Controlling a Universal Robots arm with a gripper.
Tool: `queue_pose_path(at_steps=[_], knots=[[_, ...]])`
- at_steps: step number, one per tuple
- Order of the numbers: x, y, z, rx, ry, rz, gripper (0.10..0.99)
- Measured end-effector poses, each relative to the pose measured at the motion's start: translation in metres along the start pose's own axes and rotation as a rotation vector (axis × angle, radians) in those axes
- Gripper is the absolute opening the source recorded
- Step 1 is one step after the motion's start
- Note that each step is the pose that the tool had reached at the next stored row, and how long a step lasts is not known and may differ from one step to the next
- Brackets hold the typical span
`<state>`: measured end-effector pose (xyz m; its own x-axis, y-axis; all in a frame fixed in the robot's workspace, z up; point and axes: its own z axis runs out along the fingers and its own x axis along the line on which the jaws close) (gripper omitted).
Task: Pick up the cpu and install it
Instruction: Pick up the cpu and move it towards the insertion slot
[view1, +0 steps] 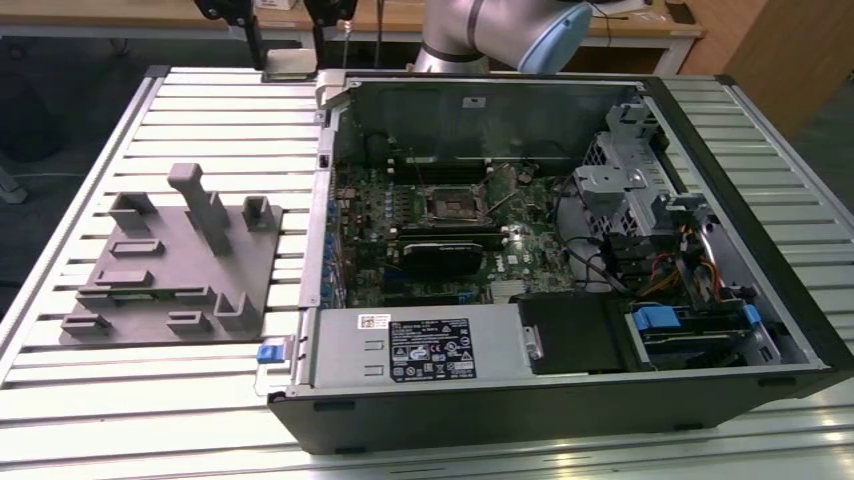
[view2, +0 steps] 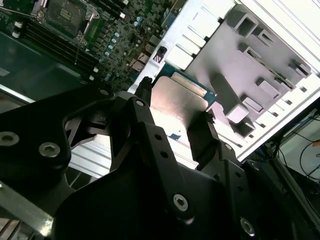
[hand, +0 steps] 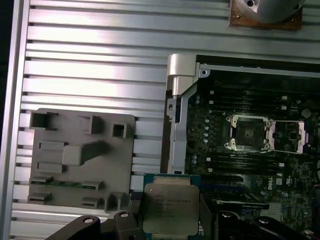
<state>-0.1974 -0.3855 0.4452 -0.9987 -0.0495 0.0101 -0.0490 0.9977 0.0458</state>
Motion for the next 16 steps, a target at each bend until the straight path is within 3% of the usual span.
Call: queue_pose_path(at_steps=[16], knots=[[-0.0184, -0.0009, 0.0001, 0.0, 0.0, 0.0, 0.541]])
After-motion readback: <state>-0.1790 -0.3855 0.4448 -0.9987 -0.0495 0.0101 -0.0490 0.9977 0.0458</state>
